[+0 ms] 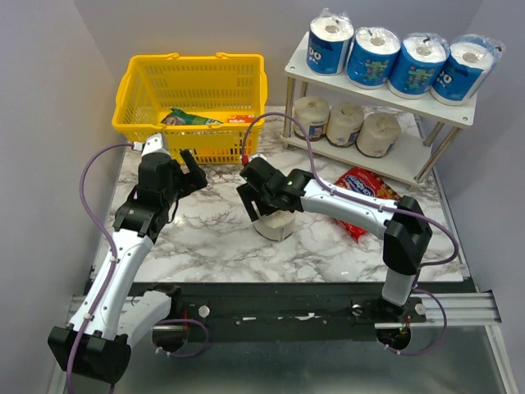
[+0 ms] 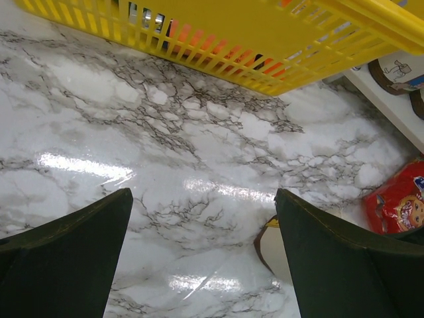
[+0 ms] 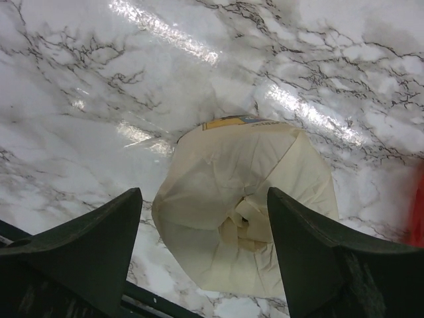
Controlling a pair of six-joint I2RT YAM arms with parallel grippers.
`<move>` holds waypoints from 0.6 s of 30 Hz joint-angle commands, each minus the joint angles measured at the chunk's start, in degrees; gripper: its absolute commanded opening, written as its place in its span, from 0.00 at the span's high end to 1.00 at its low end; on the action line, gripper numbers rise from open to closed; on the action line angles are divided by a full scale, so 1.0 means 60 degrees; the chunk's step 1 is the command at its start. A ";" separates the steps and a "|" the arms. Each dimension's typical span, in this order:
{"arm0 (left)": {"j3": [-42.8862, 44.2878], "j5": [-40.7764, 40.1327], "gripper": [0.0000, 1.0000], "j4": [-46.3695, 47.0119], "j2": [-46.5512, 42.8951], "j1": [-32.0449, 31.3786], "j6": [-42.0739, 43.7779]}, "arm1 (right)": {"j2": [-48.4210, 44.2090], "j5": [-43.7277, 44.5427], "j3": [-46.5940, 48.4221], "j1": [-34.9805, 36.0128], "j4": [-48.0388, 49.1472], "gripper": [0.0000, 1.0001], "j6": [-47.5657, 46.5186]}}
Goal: Place and organize the paper towels onto the shelf
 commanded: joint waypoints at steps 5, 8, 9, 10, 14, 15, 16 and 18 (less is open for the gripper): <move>-0.0159 0.0327 0.01 0.0180 -0.0149 0.0111 0.0112 | 0.0109 -0.0048 -0.0264 0.0158 -0.0239 0.26 0.0365; -0.0159 0.0356 0.01 0.0180 -0.0106 0.0111 0.0112 | 0.0065 0.0083 -0.0221 0.0158 -0.0341 0.26 0.0438; -0.0159 0.0357 0.01 0.0166 -0.0048 0.0111 0.0127 | 0.0021 0.0127 -0.0163 0.0143 -0.0399 0.25 0.0482; -0.0144 0.0371 0.01 0.0180 -0.0032 0.0111 0.0127 | -0.0095 0.0142 -0.0104 0.0143 -0.0487 0.24 0.0540; -0.0159 0.0371 0.01 0.0151 -0.0032 0.0111 0.0112 | -0.0418 0.0143 0.0335 0.0187 -0.0824 0.23 0.0584; -0.0159 0.0371 0.01 0.0151 -0.0047 0.0111 0.0127 | -0.0506 0.0143 0.0452 0.0245 -0.0883 0.23 0.0599; -0.0173 0.0371 0.01 0.0151 -0.0061 0.0111 0.0127 | -0.0565 0.0157 0.0468 0.0231 -0.0941 0.23 0.0701; -0.0188 0.0328 0.01 0.0151 -0.0076 0.0111 0.0127 | -0.0653 0.0099 0.0410 0.0231 -0.0971 0.23 0.0789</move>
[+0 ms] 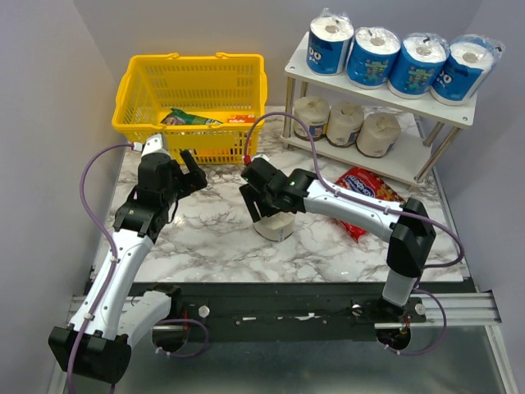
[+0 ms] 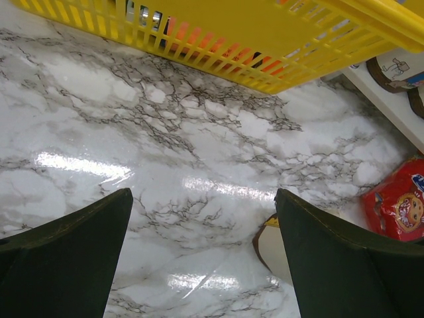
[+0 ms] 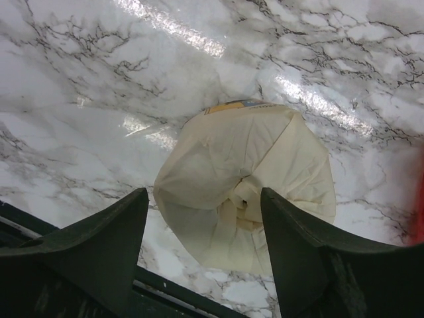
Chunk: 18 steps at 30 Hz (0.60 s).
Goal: Place and organize the paper towels onto the shelf
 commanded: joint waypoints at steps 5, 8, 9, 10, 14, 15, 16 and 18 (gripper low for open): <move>-0.0152 0.0215 0.01 0.0137 -0.0003 0.0057 0.0112 | -0.0526 -0.0259 0.0026 0.0188 -0.0308 0.22 0.0620; -0.0152 0.0185 0.01 0.0122 -0.0018 0.0057 0.0127 | -0.0409 -0.0377 -0.0033 0.0173 -0.0088 0.22 0.0634; -0.0166 0.0171 0.01 0.0122 -0.0032 0.0057 0.0127 | -0.0336 -0.0334 -0.0019 0.0188 -0.0087 0.23 0.0634; -0.0167 0.0171 0.01 0.0122 -0.0032 0.0057 0.0127 | -0.0205 -0.0290 0.0010 0.0173 -0.0102 0.23 0.0605; -0.0167 0.0141 0.01 0.0122 -0.0032 0.0057 0.0127 | 0.0365 0.0091 0.0464 0.0173 -0.0584 0.24 0.0590; -0.0167 0.0156 0.01 0.0122 -0.0032 0.0057 0.0127 | 0.0469 0.0237 0.0668 0.0202 -0.0672 0.25 0.0561; -0.0167 0.0156 0.01 0.0122 -0.0032 0.0057 0.0127 | 0.0557 0.0311 0.0713 0.0217 -0.0775 0.26 0.0532; -0.0167 0.0156 0.01 0.0122 -0.0018 0.0057 0.0141 | 0.0835 0.0370 0.0830 0.0217 -0.0878 0.27 0.0503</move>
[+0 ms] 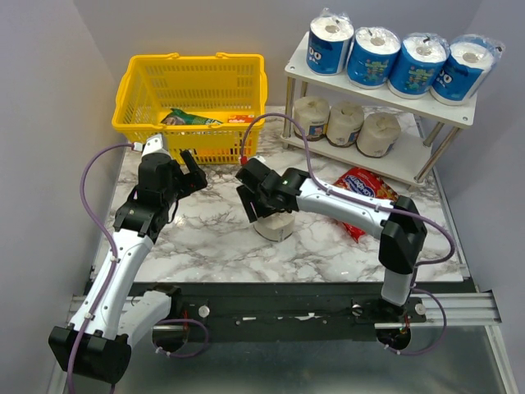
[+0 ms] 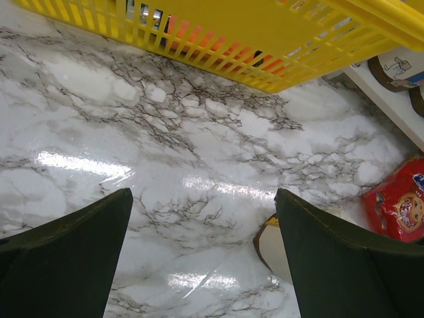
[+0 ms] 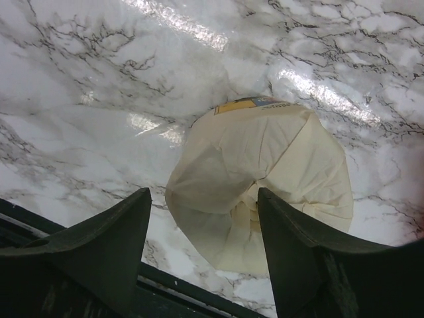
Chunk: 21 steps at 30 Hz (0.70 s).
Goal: Place and organize the paper towels onto the shelf
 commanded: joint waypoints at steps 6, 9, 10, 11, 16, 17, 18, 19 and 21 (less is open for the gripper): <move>-0.0123 0.0171 0.01 0.0118 -0.0021 0.0057 0.0141 | 0.0911 0.0739 0.0551 0.0144 -0.1045 0.32 0.0105; -0.0123 0.0229 0.01 0.0118 0.0008 0.0057 0.0141 | 0.0780 0.0900 0.0507 0.0144 -0.1104 0.43 -0.0142; -0.0123 0.0229 0.01 0.0133 0.0008 0.0057 0.0141 | 0.0605 0.0886 0.0435 0.0144 -0.0988 0.47 -0.0288; -0.0123 0.0229 0.01 0.0133 0.0037 0.0042 0.0141 | 0.0502 0.0915 0.0202 0.0159 -0.0870 0.52 -0.0797; -0.0137 0.0200 0.01 0.0104 0.0023 0.0057 0.0141 | -0.0932 0.0696 -0.1205 0.0130 0.0111 0.63 -0.3273; -0.0137 0.0200 0.01 0.0104 0.0008 0.0057 0.0141 | -0.1544 0.0696 -0.1381 0.0115 0.0112 0.63 -0.4250; -0.0123 0.0229 0.01 0.0104 0.0008 0.0057 0.0127 | -0.1840 0.0899 -0.1702 0.0043 0.0098 0.63 -0.4738; -0.0123 0.0229 0.01 0.0118 0.0023 0.0057 0.0127 | -0.2176 0.1031 -0.1792 -0.0045 0.0039 0.63 -0.5091; -0.0123 0.0244 0.01 0.0104 -0.0006 0.0057 0.0127 | -0.3155 0.1207 -0.1866 -0.0439 -0.0005 0.63 -0.5781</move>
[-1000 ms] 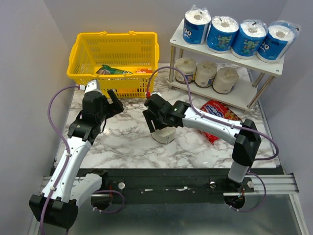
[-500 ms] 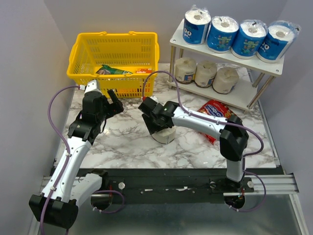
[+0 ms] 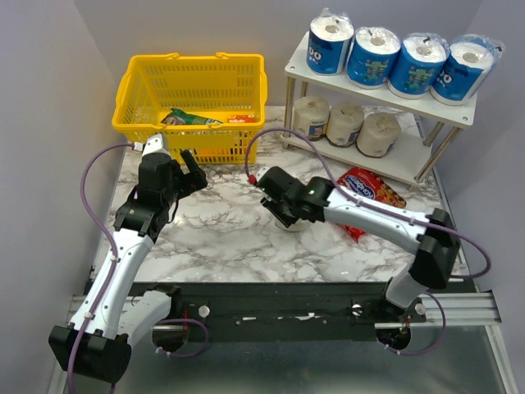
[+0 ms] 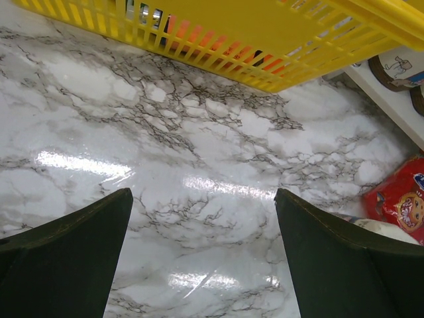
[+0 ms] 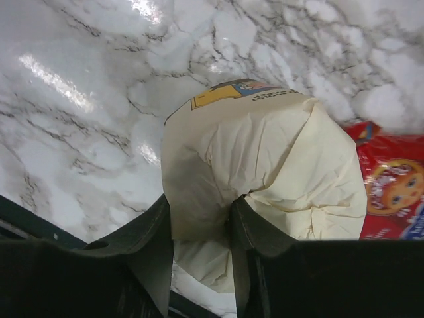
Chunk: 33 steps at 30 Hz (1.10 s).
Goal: Place and organize the paper towels onto the shelf
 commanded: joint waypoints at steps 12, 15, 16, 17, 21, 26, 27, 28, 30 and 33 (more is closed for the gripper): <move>-0.0152 0.0427 0.01 0.0151 -0.0028 0.0042 0.0072 | -0.4208 0.1933 -0.1603 -0.4706 0.0940 0.62 -0.6234; -0.0152 0.0456 0.01 0.0181 -0.0028 0.0057 0.0072 | -0.4194 0.1642 -0.2042 -0.5703 0.1863 0.62 -0.6881; -0.0152 0.0471 0.01 0.0166 -0.0028 0.0057 0.0072 | -0.4136 0.1582 -0.2073 -0.5925 0.2198 0.62 -0.6983; -0.0152 0.0456 0.01 0.0152 -0.0043 0.0057 0.0072 | -0.3961 0.1610 -0.2102 -0.6101 0.2376 0.62 -0.7158; -0.0152 0.0398 0.01 0.0137 -0.0028 0.0042 0.0086 | -0.3376 0.1714 -0.1986 -0.6979 0.2846 0.62 -0.7467; -0.0152 0.0354 0.01 0.0151 -0.0072 0.0042 0.0087 | -0.2862 0.1273 -0.1795 -0.7699 0.3227 0.62 -0.7642; -0.0152 0.0339 0.01 0.0137 -0.0087 0.0042 0.0101 | -0.2788 0.1273 -0.1795 -0.7830 0.3271 0.62 -0.7701; -0.0152 0.0339 0.01 0.0137 -0.0044 0.0042 0.0087 | -0.2701 0.1273 -0.1795 -0.7875 0.3416 0.62 -0.7745; -0.0152 0.0368 0.01 0.0137 -0.0029 0.0042 0.0087 | -0.2612 0.1215 -0.1780 -0.8021 0.3563 0.62 -0.7848; -0.0137 0.0397 0.01 0.0137 0.0001 0.0057 0.0087 | -0.2378 0.1316 -0.1751 -0.8139 0.4002 0.62 -0.7980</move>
